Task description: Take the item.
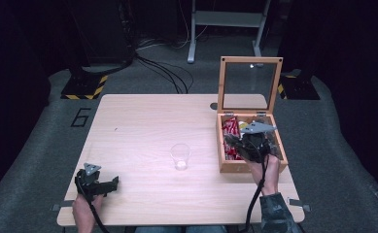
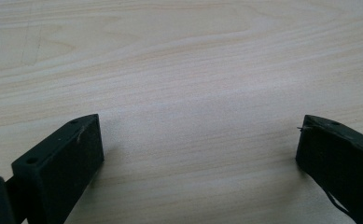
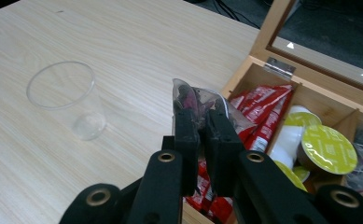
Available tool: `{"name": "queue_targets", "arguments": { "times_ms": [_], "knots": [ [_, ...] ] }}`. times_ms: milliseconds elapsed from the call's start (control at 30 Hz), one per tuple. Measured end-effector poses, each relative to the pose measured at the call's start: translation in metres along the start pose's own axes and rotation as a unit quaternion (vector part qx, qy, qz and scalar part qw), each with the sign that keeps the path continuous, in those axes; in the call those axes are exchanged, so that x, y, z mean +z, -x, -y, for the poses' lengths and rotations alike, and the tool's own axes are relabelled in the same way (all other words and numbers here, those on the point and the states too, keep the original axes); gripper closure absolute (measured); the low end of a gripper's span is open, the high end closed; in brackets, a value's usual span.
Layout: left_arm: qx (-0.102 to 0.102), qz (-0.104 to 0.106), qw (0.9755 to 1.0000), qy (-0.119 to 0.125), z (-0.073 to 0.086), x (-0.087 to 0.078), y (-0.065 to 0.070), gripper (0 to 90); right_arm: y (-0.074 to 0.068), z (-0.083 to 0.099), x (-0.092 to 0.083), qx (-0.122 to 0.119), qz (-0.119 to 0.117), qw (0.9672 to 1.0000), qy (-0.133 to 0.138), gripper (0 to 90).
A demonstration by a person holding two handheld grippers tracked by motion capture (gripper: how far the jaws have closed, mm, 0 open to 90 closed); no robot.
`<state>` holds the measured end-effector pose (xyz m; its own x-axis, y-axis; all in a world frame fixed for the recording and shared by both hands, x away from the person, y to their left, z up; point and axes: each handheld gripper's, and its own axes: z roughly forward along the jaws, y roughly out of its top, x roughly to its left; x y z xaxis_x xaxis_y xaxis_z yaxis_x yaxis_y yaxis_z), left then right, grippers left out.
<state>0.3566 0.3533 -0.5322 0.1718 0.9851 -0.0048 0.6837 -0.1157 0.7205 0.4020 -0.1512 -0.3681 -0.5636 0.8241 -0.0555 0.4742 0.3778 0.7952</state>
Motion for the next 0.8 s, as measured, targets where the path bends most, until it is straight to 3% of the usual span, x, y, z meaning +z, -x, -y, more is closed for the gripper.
{"name": "queue_targets", "arguments": {
  "times_ms": [600, 800],
  "knots": [
    [0.000, 0.000, 1.0000, 0.000, 0.000, 0.000, 0.000, 0.5, -0.036, -0.016, 0.014, -0.040, -0.041, 0.9983, 0.003, 84.1],
    [0.000, 0.000, 1.0000, 0.000, 0.000, 0.000, 0.000, 0.5, -0.045, -0.019, 0.018, -0.044, -0.053, 0.9976, 0.001, 84.2]
  ]
}}
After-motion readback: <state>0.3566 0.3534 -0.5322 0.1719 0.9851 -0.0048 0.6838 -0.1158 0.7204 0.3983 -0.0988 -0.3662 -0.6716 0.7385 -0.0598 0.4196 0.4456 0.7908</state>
